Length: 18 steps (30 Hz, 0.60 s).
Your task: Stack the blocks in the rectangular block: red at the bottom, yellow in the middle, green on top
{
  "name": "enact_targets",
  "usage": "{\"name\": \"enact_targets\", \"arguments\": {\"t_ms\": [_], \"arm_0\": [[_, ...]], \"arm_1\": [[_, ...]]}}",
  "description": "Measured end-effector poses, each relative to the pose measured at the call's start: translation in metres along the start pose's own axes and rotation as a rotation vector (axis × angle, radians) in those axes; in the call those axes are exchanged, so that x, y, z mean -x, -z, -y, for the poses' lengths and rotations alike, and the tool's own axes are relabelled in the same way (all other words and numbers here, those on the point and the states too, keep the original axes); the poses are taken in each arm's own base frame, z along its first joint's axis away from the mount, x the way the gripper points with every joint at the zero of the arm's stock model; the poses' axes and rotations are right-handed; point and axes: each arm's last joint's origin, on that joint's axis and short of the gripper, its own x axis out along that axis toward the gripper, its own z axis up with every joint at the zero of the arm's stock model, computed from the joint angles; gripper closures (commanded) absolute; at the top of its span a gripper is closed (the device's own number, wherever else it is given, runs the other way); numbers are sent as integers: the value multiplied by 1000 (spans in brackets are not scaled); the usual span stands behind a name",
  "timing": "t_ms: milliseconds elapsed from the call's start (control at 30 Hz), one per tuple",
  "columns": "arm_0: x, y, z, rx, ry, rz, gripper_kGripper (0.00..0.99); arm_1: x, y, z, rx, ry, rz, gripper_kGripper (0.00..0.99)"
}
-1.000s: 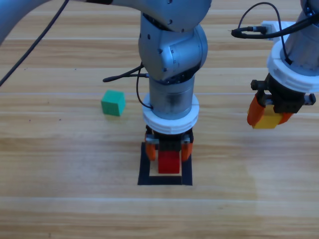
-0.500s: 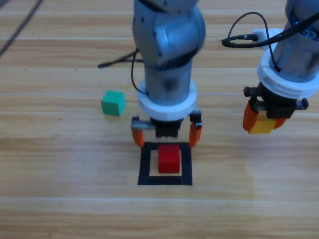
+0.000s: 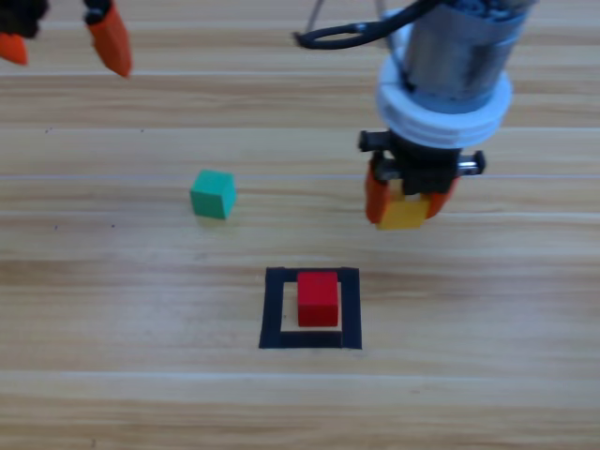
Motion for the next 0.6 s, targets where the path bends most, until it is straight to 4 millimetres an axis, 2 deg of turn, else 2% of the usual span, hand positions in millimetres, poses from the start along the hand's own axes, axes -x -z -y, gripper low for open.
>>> {"name": "enact_targets", "arguments": {"t_ms": [100,233,300,400,600], "arm_0": [[-22,-17,-19,-62,-32,-30,0],[-69,-34,-26,-113,-62,-134,0],[-84,-38,-30,-119,-67,-168,0],[-93,-42,-35,-117,-64,-184,0],[-94,-43,-43,-118,-26,-189,0]], "arm_1": [[-7,-2,-23,2,8,-14,990],[-22,-1,-45,-17,25,-36,990],[-31,1,-53,-21,34,-48,990],[-41,3,-63,-28,40,-56,990],[-49,5,-79,-37,22,-42,990]]}}
